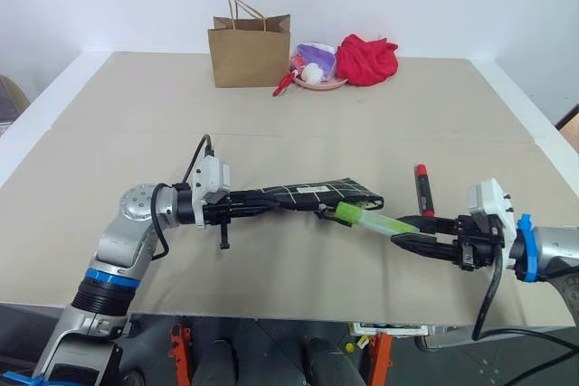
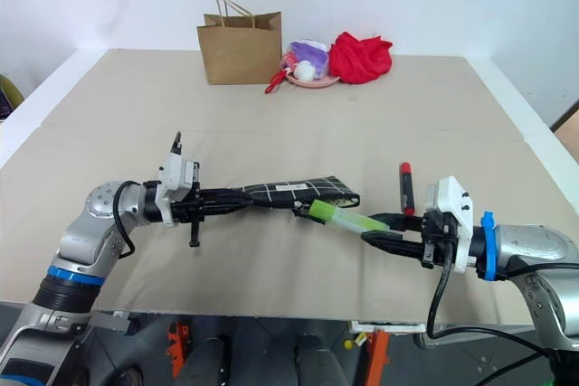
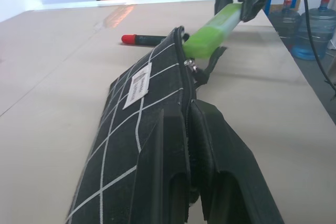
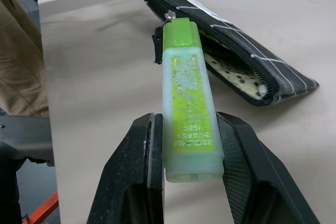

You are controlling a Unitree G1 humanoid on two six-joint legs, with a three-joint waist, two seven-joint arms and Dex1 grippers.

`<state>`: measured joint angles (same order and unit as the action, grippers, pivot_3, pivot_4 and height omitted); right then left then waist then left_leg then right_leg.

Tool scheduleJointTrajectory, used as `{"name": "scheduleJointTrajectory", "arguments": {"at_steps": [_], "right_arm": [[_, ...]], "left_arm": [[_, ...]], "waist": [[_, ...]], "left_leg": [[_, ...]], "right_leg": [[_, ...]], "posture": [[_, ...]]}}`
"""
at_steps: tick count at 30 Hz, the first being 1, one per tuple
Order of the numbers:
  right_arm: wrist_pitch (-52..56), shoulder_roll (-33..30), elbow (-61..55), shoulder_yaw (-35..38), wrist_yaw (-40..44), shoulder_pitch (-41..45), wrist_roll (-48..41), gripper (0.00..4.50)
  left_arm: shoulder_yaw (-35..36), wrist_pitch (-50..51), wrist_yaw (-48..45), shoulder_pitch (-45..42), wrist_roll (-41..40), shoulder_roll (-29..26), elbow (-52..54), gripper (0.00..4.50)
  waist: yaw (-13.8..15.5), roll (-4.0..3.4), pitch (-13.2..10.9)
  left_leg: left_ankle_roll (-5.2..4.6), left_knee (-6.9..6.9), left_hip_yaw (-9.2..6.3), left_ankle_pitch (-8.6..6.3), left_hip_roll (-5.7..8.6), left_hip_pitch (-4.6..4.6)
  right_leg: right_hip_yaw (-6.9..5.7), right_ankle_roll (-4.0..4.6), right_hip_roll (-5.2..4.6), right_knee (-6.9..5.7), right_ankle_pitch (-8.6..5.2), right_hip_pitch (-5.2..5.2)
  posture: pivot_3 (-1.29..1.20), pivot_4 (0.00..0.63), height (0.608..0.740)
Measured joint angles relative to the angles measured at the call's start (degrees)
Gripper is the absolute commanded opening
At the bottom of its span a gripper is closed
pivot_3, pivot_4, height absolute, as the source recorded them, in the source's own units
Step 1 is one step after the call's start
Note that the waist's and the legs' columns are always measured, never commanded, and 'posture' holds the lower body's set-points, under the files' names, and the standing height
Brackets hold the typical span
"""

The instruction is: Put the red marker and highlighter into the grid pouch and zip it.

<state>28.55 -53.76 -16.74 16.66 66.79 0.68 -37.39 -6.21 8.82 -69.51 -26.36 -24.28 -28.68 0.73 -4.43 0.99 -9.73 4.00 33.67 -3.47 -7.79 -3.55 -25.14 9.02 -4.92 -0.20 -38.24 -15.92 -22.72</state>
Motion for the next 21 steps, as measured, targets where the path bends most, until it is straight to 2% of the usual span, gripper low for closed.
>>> {"name": "scheduleJointTrajectory", "arguments": {"at_steps": [13, 21], "right_arm": [[0.14, 0.00, 3.88, -1.01, 1.42, 1.25, 1.63, 1.10], [1.33, 0.63, 4.32, -7.02, 1.43, 7.81, 1.92, 1.10]], "left_arm": [[-0.56, 0.20, 0.53, 1.88, 0.05, 0.42, 2.33, 0.00], [-1.23, 0.33, 0.65, 2.04, 0.06, 1.11, 3.18, 0.00]], "waist": [[0.01, 0.00, 0.00], [0.02, 0.00, 0.00]], "left_leg": [[0.00, 0.01, 0.00, 0.00, 0.00, 0.01], [0.00, 0.02, 0.01, 0.00, 0.00, 0.01]], "right_leg": [[0.00, 0.03, 0.00, 0.00, -0.01, 0.01], [0.00, -0.03, 0.00, 0.00, 0.03, 0.02]], "posture": [[0.00, 0.150, 0.740], [0.00, 0.150, 0.740]]}}
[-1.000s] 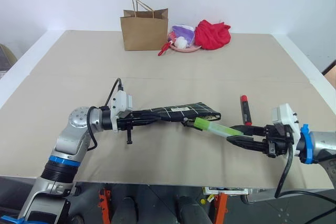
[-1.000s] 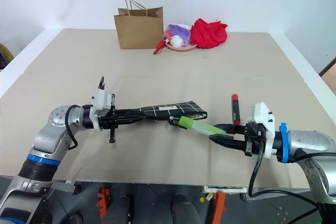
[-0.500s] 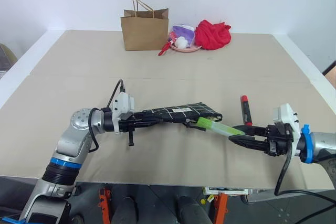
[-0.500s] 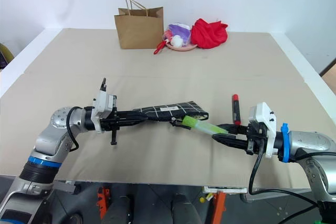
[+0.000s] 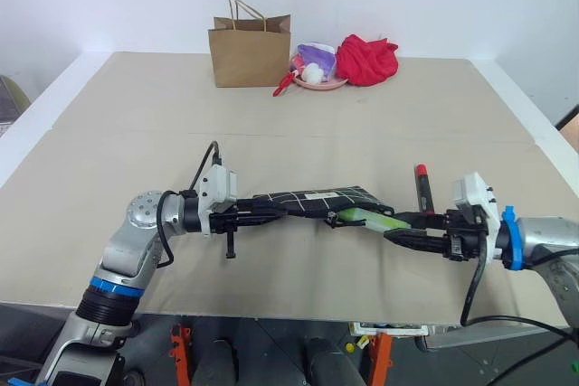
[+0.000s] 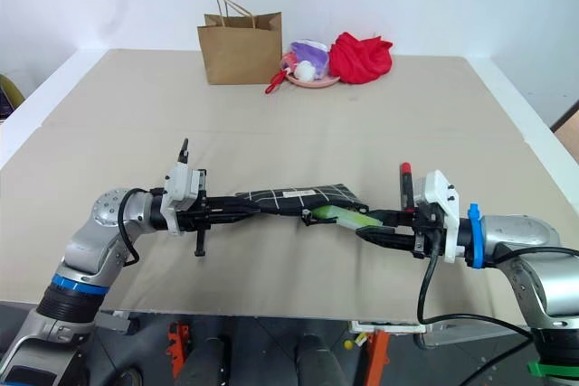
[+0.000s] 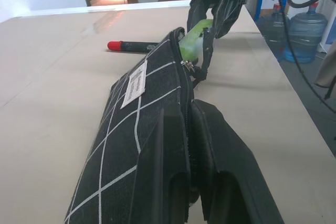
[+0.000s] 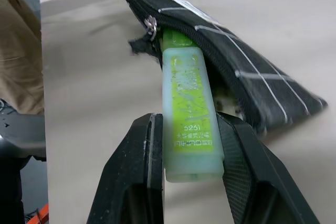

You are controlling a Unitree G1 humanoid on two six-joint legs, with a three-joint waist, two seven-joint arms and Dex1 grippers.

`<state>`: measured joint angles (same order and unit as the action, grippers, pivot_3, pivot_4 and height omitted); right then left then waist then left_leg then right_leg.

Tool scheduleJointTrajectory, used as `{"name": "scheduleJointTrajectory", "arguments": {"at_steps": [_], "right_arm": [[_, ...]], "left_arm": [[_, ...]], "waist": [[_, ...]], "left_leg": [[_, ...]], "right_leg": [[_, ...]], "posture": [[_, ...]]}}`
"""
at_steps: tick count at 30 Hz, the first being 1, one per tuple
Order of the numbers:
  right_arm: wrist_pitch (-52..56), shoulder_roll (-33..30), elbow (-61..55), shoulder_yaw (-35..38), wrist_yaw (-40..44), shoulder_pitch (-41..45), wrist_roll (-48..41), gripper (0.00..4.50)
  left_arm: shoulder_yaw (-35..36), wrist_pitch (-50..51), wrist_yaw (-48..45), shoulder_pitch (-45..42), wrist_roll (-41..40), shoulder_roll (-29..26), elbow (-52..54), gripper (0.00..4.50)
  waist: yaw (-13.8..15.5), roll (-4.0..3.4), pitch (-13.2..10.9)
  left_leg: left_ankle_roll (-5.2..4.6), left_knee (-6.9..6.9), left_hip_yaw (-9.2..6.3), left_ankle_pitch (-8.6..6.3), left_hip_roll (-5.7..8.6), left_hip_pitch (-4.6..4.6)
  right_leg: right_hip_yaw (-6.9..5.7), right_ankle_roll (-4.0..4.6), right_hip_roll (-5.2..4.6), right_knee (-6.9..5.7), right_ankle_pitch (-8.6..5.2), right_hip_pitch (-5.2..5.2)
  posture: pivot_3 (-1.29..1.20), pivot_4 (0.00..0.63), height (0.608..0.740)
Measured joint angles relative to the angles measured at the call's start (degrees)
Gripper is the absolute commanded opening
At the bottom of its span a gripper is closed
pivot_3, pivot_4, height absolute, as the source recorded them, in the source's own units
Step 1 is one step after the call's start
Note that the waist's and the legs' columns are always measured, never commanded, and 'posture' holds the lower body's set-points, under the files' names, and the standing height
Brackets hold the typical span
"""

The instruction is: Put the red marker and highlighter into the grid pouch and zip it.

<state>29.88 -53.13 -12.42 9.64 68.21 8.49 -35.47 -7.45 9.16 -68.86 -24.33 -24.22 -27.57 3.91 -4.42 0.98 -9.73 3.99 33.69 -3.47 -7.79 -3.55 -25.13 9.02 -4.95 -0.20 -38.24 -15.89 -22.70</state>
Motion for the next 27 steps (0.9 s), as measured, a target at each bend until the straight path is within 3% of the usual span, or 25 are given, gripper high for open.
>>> {"name": "scheduleJointTrajectory", "arguments": {"at_steps": [12, 15, 18, 19, 27], "right_arm": [[3.20, 2.89, -0.42, -6.35, -0.88, 6.62, 0.61, 1.10], [5.52, 3.31, -0.55, -7.21, -1.25, 8.28, -0.06, 2.68], [5.98, 3.55, -1.14, -7.26, -1.49, 8.60, -0.30, 3.80], [6.16, 3.47, -1.37, -7.04, -1.49, 8.50, -0.51, 4.40], [11.37, -2.37, -1.86, 3.26, -0.50, 2.46, -5.62, 4.46]], "left_arm": [[-0.68, -0.05, 0.50, 0.00, 0.05, 0.90, 0.02, 0.00], [-0.82, -0.05, 0.77, 0.00, 0.08, 1.21, 0.02, 0.00], [-1.05, -0.05, 0.88, 0.00, 0.09, 1.30, 0.02, 0.00], [-1.05, -0.05, 0.90, 0.00, 0.09, 1.30, 0.02, 0.00], [-1.05, -0.04, 0.94, 0.00, 0.14, 1.07, -0.03, 0.00]], "waist": [[0.01, -0.01, 0.00], [0.03, 0.00, 0.00], [0.06, 0.00, 0.00], [0.07, -0.01, 0.00], [0.27, 0.00, 0.00]], "left_leg": [[0.00, -0.01, 0.00, 0.00, 0.00, 0.00], [0.00, -0.02, -0.01, 0.00, 0.00, 0.00], [0.00, -0.02, 0.00, 0.00, 0.00, 0.00], [0.00, -0.02, 0.00, 0.00, 0.00, -0.01], [0.00, -0.01, -0.01, 0.00, 0.00, -0.01]], "right_leg": [[0.00, -0.05, 0.01, 0.00, 0.02, -0.01], [-0.01, -0.09, 0.01, 0.00, 0.05, -0.02], [-0.01, -0.10, 0.01, 0.00, 0.05, -0.02], [-0.01, -0.10, 0.00, 0.00, 0.05, -0.02], [-0.01, -0.11, 0.00, 0.00, 0.03, 0.00]], "posture": [[0.00, 0.150, 0.740], [0.00, 0.150, 0.740], [0.00, 0.150, 0.740], [0.00, 0.150, 0.740], [0.00, 0.150, 0.740]]}}
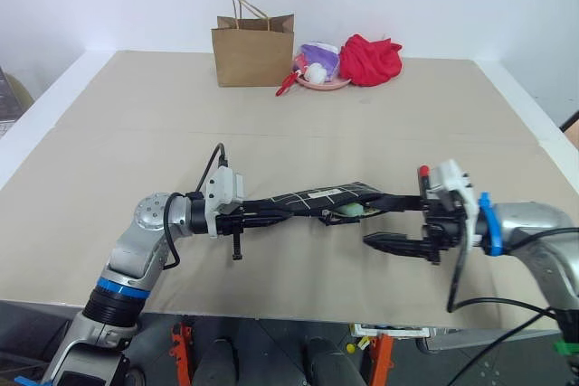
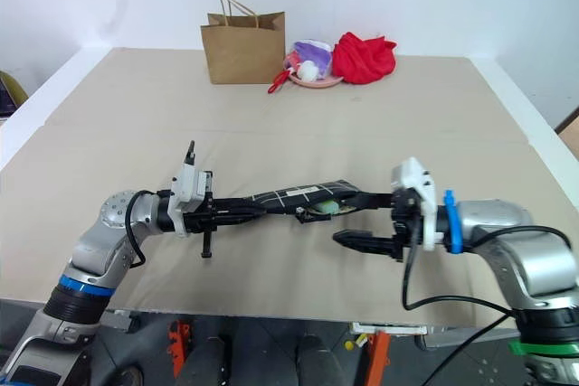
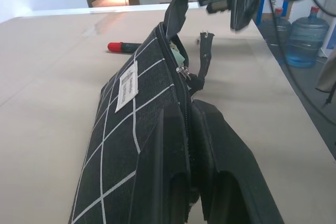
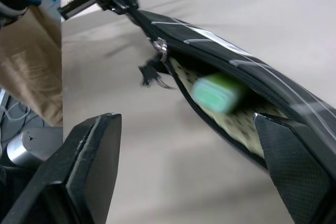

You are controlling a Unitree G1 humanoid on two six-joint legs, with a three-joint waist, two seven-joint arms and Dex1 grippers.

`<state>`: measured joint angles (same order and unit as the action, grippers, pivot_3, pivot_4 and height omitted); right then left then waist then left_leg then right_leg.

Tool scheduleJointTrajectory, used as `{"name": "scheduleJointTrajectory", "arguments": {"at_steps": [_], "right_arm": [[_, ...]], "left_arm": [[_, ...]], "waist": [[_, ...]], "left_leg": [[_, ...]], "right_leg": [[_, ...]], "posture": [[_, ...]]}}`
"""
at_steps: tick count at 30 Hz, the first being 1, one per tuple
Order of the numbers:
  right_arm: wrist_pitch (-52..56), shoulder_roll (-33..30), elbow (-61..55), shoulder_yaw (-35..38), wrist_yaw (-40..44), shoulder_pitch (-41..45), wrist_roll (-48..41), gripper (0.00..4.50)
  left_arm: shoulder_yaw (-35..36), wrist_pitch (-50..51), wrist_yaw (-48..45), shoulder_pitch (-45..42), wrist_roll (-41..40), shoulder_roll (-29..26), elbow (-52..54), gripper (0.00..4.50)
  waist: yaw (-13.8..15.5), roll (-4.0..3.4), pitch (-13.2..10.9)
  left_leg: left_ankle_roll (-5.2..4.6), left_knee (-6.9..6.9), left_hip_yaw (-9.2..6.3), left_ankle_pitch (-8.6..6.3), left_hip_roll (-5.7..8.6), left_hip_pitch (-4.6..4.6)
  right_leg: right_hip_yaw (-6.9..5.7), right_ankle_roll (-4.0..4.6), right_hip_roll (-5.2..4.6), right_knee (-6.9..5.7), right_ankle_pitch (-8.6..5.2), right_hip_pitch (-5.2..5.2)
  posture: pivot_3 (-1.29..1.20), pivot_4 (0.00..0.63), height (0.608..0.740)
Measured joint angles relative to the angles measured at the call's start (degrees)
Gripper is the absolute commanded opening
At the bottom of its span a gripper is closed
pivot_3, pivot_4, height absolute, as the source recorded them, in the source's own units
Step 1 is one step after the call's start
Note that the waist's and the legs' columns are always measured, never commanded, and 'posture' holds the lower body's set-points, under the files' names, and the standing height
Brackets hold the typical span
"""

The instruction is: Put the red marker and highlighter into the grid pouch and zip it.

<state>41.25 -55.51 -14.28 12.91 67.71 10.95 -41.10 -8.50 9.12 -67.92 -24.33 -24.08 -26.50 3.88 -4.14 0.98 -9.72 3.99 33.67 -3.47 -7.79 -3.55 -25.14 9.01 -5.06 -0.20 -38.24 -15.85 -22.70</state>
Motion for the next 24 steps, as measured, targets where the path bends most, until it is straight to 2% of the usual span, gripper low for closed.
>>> {"name": "scheduleJointTrajectory", "arguments": {"at_steps": [1, 5, 6, 8, 9, 10, 12, 15, 19, 24], "right_arm": [[1.85, -0.81, 1.49, 3.33, -0.14, -0.93, -1.49, 4.46], [2.08, -1.66, 5.39, 7.84, -1.62, -1.14, -1.41, 4.46], [-1.40, -1.00, 9.23, 9.43, -5.27, -1.10, 2.15, 4.46], [-3.04, -0.47, 11.34, 9.81, -7.17, -1.13, 4.15, 4.46], [-5.18, 0.91, 12.51, 9.77, -10.18, -1.11, 6.78, 4.46], [-6.40, 5.22, 12.84, 9.73, -18.28, -0.45, 10.28, 4.46], [-5.33, 11.91, 11.99, 9.13, -28.59, -0.38, 13.23, 4.46], [-4.43, 14.36, 10.03, 8.03, -33.64, -0.40, 14.59, 4.46], [-1.94, 23.23, 6.10, 6.86, -44.30, -1.15, 16.53, 4.46], [-1.93, 26.06, 6.68, 5.90, -48.24, -1.64, 18.40, 4.46]], "left_arm": [[0.00, 0.00, -0.01, 0.00, 0.00, -0.02, 0.00, 0.00], [0.00, 0.00, -0.07, -0.01, 0.00, -0.13, -0.02, 0.00], [0.00, 0.00, -0.10, -0.01, -0.01, -0.13, -0.06, 0.00], [0.00, -0.01, -0.11, 0.00, -0.01, -0.14, -0.15, 0.00], [0.00, -0.01, -0.11, -0.01, -0.01, -0.15, -0.23, 0.00], [0.00, -0.03, -0.09, -0.15, 0.00, 0.03, -0.58, 0.00], [0.00, -0.08, -0.08, -0.19, 0.01, 0.11, -0.60, 0.00], [0.00, -0.08, -0.08, -0.20, 0.00, 0.13, -0.61, 0.00], [0.00, -0.09, -0.06, -0.23, 0.01, 0.12, -0.62, 0.00], [0.00, -0.09, -0.04, -0.23, 0.02, 0.06, -0.62, 0.00]], "waist": [[0.00, 0.00, 0.00], [-0.11, 0.00, 0.00], [-0.17, 0.00, 0.00], [-0.17, -0.01, 0.00], [-0.26, -0.02, 0.02], [-0.42, 0.02, 0.04], [-0.43, -0.03, 0.05], [-0.38, -0.13, 0.02], [-0.35, -0.10, 0.03], [-0.32, -0.10, 0.03]], "left_leg": [[0.00, 0.00, 0.00, 0.00, 0.00, 0.00], [0.00, 0.04, 0.00, 0.00, 0.00, 0.05], [0.00, 0.06, 0.01, 0.00, 0.00, 0.06], [0.00, 0.08, 0.03, 0.00, 0.00, 0.06], [0.00, 0.08, 0.04, 0.00, 0.00, 0.07], [0.00, 0.08, 0.03, 0.00, -0.02, 0.08], [0.00, 0.05, 0.02, 0.00, -0.01, 0.05], [0.00, 0.05, 0.02, 0.00, 0.01, 0.01], [0.00, -0.03, -0.03, 0.00, 0.01, 0.01], [0.00, -0.04, -0.03, 0.00, 0.01, 0.03]], "right_leg": [[0.00, 0.00, 0.00, 0.00, 0.00, 0.00], [0.00, 0.18, 0.01, 0.00, -0.05, 0.02], [0.00, 0.18, 0.00, 0.00, -0.04, 0.03], [0.01, 0.20, 0.00, 0.00, -0.04, 0.03], [0.01, 0.19, 0.01, 0.00, -0.03, 0.02], [0.01, 0.19, 0.03, -0.01, 0.00, 0.01], [0.02, 0.01, 0.02, -0.01, 0.10, 0.01], [0.03, -0.03, 0.00, -0.01, 0.08, 0.00], [0.02, 0.00, 0.02, -0.01, 0.05, 0.00], [0.01, 0.01, 0.02, -0.01, 0.05, 0.01]], "posture": [[0.00, 0.150, 0.740], [0.00, 0.150, 0.740], [0.00, 0.150, 0.740], [0.00, 0.150, 0.740], [0.00, 0.150, 0.740], [0.00, 0.150, 0.740], [0.00, 0.150, 0.740], [0.00, 0.150, 0.740], [0.00, 0.150, 0.740], [0.00, 0.150, 0.740]]}}
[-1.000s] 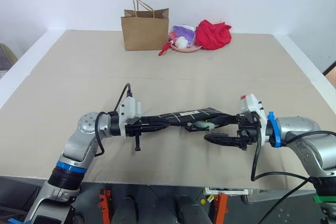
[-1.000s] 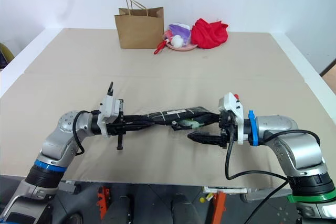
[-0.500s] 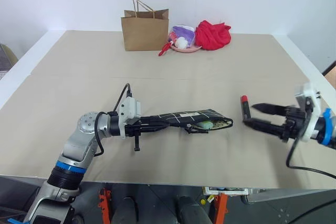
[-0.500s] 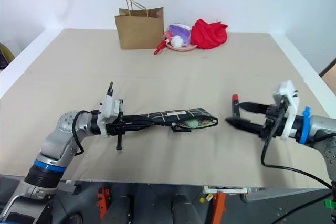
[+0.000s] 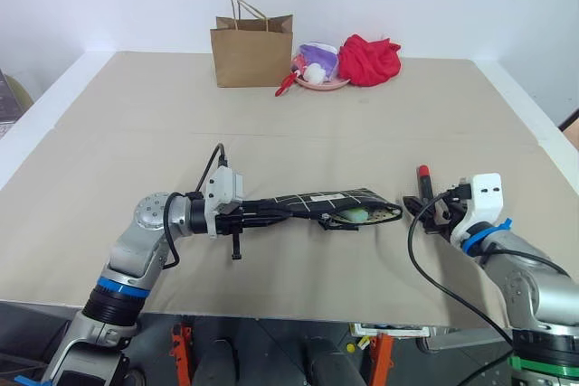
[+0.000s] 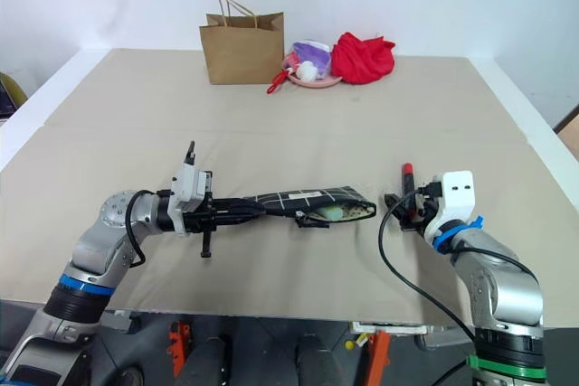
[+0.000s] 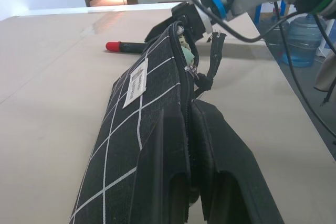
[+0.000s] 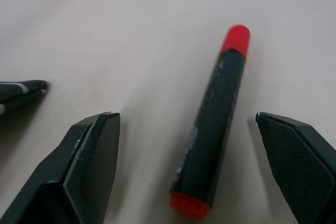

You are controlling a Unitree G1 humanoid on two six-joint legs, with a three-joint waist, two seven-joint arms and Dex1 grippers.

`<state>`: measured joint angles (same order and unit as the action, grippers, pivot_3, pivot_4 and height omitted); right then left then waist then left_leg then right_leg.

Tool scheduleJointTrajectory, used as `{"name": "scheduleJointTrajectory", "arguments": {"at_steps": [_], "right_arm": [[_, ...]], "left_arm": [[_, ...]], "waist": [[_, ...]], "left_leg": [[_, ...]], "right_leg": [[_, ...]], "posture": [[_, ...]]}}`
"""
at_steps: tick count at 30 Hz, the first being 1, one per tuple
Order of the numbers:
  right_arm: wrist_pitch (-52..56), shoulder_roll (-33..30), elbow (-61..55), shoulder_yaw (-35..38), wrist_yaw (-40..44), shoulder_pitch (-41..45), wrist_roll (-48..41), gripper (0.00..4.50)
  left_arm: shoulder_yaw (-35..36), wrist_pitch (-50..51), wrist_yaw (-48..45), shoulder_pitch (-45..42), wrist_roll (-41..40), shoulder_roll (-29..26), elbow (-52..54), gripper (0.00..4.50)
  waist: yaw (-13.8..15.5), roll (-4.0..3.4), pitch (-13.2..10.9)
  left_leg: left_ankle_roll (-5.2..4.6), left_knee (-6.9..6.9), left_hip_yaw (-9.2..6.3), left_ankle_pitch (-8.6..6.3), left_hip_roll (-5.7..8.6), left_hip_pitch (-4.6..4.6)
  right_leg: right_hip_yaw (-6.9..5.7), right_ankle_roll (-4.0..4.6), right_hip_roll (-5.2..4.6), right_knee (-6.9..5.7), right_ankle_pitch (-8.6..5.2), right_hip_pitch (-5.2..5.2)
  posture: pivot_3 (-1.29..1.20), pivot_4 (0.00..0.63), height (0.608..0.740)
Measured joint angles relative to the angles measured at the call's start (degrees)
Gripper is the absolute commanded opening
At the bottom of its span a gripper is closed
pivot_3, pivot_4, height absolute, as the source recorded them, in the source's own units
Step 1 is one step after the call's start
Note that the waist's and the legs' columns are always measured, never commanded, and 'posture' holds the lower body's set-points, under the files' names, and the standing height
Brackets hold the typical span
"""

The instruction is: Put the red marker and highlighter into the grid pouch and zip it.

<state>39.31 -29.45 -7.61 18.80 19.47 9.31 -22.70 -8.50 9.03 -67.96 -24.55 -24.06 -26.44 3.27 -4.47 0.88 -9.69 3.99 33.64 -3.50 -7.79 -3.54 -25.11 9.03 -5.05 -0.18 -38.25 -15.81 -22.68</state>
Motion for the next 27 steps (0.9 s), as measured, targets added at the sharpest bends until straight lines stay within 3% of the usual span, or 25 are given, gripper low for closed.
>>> {"name": "scheduleJointTrajectory", "arguments": {"at_steps": [3, 5, 14, 17, 21, 25, 26, 27], "right_arm": [[-2.82, 1.24, 1.37, -0.48, -1.66, -0.25, 1.81, 4.46], [-4.15, 1.88, 2.20, -0.57, -2.68, -0.23, 2.80, 4.07], [-5.87, 3.62, 3.16, -1.18, -5.56, -0.87, 4.01, 0.65], [-6.01, 2.60, 2.90, -1.81, -4.86, -1.05, 4.51, 0.65], [-7.51, -2.79, 2.97, -2.66, 3.47, -1.91, 3.78, 0.65], [-10.82, -10.86, 1.51, -2.92, 20.30, -2.13, -1.63, 0.65], [-10.92, -14.92, -0.13, -1.55, 27.78, -1.44, -5.75, 0.65], [-10.94, -15.56, -0.56, -1.08, 28.82, -1.22, -6.42, 0.65]], "left_arm": [[0.00, 0.00, 0.05, 0.00, 0.04, -0.01, 0.00, 0.00], [0.00, 0.00, 0.06, 0.00, 0.08, -0.06, 0.00, 0.00], [0.00, 0.00, 0.08, 0.00, 0.15, -0.33, 0.00, 0.00], [0.00, 0.00, 0.07, 0.00, 0.19, -0.45, 0.00, 0.00], [0.01, 0.00, -0.01, -0.05, 0.22, -0.84, -0.01, 0.00], [0.01, 0.00, -0.37, -0.64, 0.15, -1.03, -0.23, 0.00], [0.01, 0.00, -0.55, -1.04, 0.04, -1.04, -0.37, 0.00], [0.01, 0.00, -0.58, -1.06, 0.03, -1.05, -0.37, 0.00]], "waist": [[0.00, 0.05, 0.03], [0.03, 0.06, 0.03], [0.25, 0.25, 0.15], [0.36, 0.30, 0.18], [0.30, 0.26, 0.15], [-0.03, -0.17, -0.11], [-0.06, -0.17, -0.11], [-0.05, -0.17, -0.11]], "left_leg": [[0.00, 0.02, 0.00, 0.00, 0.00, 0.03], [0.00, 0.04, 0.00, 0.00, 0.00, 0.03], [0.00, 0.09, 0.00, 0.00, 0.00, 0.23], [0.00, 0.11, 0.00, 0.00, 0.01, 0.22], [0.00, 0.06, 0.03, 0.00, 0.02, 0.17], [0.00, 0.02, 0.09, 0.00, 0.02, 0.10], [-0.01, -0.02, 0.05, -0.01, 0.01, 0.12], [-0.01, -0.04, 0.05, -0.01, 0.01, 0.13]], "right_leg": [[0.00, 0.15, -0.01, 0.01, -0.09, 0.07], [0.00, 0.17, -0.01, 0.02, -0.09, 0.10], [0.00, 0.22, -0.03, 0.08, -0.12, 0.41], [0.00, 0.22, -0.05, 0.10, -0.12, 0.43], [0.00, 0.20, -0.07, 0.11, -0.15, 0.36], [0.03, 0.04, -0.07, 0.10, -0.13, 0.25], [0.00, -0.02, -0.04, 0.10, -0.10, 0.25], [0.00, -0.02, -0.04, 0.10, -0.11, 0.27]], "posture": [[0.00, 0.150, 0.740], [0.00, 0.150, 0.740], [0.00, 0.150, 0.740], [0.00, 0.150, 0.740], [0.00, 0.150, 0.740], [0.00, 0.150, 0.740], [0.00, 0.150, 0.740], [0.00, 0.150, 0.740]]}}
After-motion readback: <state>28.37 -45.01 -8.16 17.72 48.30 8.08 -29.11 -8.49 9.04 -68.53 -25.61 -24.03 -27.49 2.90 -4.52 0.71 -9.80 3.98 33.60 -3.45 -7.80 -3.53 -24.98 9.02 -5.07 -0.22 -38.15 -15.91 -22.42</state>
